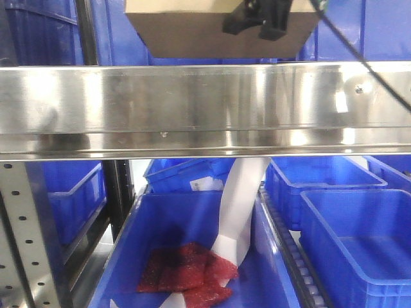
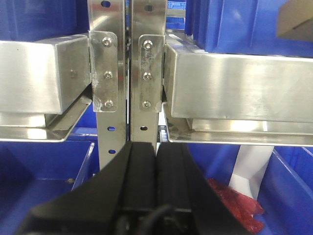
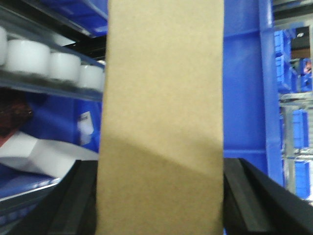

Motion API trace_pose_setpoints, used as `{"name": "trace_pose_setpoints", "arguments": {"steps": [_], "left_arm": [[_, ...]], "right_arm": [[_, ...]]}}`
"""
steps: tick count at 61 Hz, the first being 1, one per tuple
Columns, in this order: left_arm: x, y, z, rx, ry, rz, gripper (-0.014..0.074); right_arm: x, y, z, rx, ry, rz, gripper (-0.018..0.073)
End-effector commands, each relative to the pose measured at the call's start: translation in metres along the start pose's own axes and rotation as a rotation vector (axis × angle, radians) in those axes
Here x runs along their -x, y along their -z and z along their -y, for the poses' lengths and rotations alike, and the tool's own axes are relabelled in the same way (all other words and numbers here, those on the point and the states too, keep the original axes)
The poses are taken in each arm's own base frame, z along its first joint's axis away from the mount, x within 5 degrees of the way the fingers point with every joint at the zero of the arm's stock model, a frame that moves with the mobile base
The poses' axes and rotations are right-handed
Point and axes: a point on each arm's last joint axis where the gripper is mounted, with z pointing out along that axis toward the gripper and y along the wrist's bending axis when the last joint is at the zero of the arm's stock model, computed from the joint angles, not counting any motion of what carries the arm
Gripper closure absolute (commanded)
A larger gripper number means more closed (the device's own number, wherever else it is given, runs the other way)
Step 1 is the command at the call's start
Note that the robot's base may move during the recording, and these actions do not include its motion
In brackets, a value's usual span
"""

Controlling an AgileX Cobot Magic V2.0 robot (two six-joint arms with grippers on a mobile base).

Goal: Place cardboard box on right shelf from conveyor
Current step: 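Raise the box with the right gripper above the upper shelf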

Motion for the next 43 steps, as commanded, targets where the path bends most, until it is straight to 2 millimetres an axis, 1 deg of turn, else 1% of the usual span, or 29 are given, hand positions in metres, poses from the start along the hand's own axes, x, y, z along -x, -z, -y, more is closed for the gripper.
{"name": "trace_pose_setpoints", "arguments": {"steps": [1, 10, 19, 24, 29, 41, 43], "left_arm": [[0.0060, 0.0004, -0.0003, 0.003, 0.006, 0.084, 0.0713], [0.0060, 0.0004, -0.0003, 0.003, 0.006, 0.084, 0.0713], [0.0060, 0.0004, -0.0003, 0.003, 0.006, 0.084, 0.0713], [0.0060, 0.0004, -0.0003, 0.003, 0.006, 0.084, 0.0713], [0.0060, 0.0004, -0.0003, 0.003, 0.006, 0.084, 0.0713], [0.0060, 0.0004, -0.0003, 0.003, 0.006, 0.084, 0.0713], [0.0060, 0.0004, -0.0003, 0.003, 0.006, 0.084, 0.0713]], "right_arm": [[0.0141, 0.0130, 0.0299, -0.175, 0.026, 0.096, 0.0507], [0.0131, 0.0081, 0.0261, -0.163, 0.026, 0.094, 0.0507], [0.0131, 0.0080, 0.0261, -0.164, 0.026, 0.094, 0.0505], [0.0131, 0.0080, 0.0261, -0.164, 0.026, 0.094, 0.0472], [0.0130, 0.0080, 0.0261, -0.163, 0.026, 0.094, 0.0376], [0.0145, 0.0085, 0.0282, -0.187, 0.025, 0.110, -0.0041], [0.0151, 0.0088, 0.0290, -0.197, 0.025, 0.117, -0.0085]]}}
